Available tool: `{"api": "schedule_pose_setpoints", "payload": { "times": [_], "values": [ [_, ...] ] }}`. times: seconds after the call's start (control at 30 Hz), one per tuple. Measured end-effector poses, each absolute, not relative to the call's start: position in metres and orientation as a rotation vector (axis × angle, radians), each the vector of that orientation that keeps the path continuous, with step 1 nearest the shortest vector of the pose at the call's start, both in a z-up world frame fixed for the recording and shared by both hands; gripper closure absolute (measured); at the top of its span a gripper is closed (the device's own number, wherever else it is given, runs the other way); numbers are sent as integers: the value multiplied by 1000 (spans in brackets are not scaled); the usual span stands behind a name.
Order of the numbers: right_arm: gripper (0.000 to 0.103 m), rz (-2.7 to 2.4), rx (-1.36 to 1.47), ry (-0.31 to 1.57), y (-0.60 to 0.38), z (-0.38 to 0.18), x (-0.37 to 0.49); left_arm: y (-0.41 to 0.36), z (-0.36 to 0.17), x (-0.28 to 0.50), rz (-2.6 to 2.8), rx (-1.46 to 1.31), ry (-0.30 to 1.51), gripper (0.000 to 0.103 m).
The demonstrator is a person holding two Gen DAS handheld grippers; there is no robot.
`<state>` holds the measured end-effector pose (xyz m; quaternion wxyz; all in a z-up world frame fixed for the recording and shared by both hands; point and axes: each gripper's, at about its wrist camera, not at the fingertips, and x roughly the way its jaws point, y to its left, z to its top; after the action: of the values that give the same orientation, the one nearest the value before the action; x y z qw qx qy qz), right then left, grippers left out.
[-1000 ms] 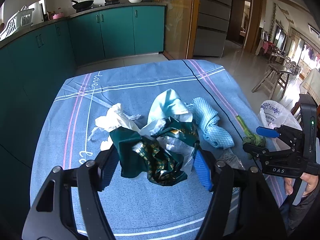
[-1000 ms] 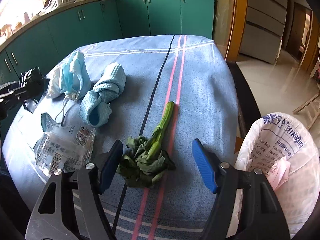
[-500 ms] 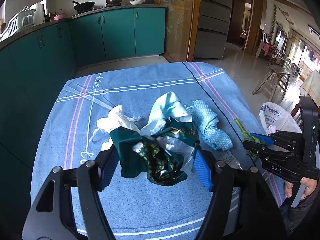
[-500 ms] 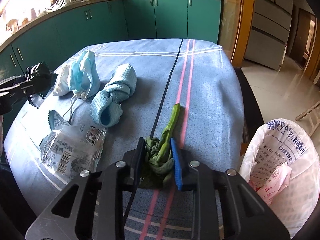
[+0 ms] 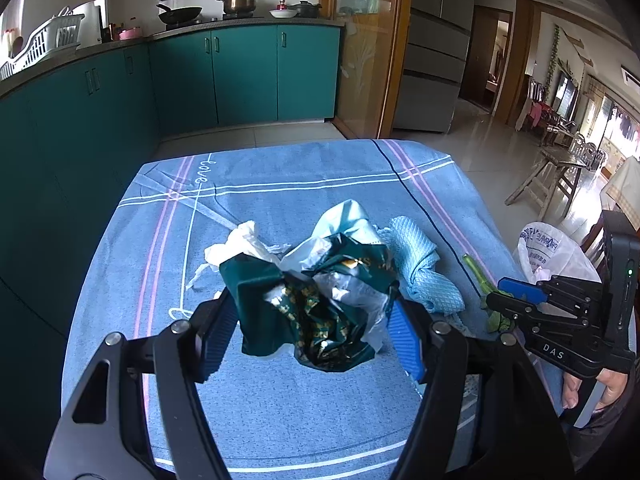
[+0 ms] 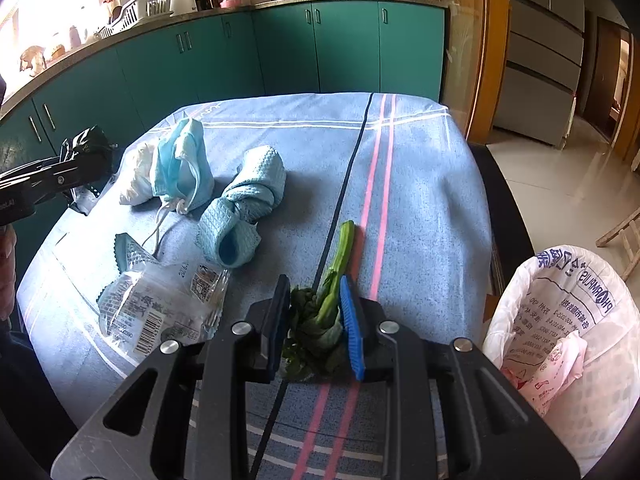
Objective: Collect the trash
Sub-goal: 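Close the right tool on the green vegetable leaves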
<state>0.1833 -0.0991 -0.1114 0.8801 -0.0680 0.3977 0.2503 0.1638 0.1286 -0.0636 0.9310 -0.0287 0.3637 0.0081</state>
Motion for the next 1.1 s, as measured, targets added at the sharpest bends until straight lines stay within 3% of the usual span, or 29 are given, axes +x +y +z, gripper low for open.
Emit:
{"api": "schedule_pose_setpoints", "payload": {
  "times": [0.37,1.1],
  "values": [
    [76,527,-97,780,-107,-100,180,135,-47,151,69,-74,625,34],
    [76,528,-86,764,-106,-97,179,133,-44,148,74,-68,616,34]
  ]
}}
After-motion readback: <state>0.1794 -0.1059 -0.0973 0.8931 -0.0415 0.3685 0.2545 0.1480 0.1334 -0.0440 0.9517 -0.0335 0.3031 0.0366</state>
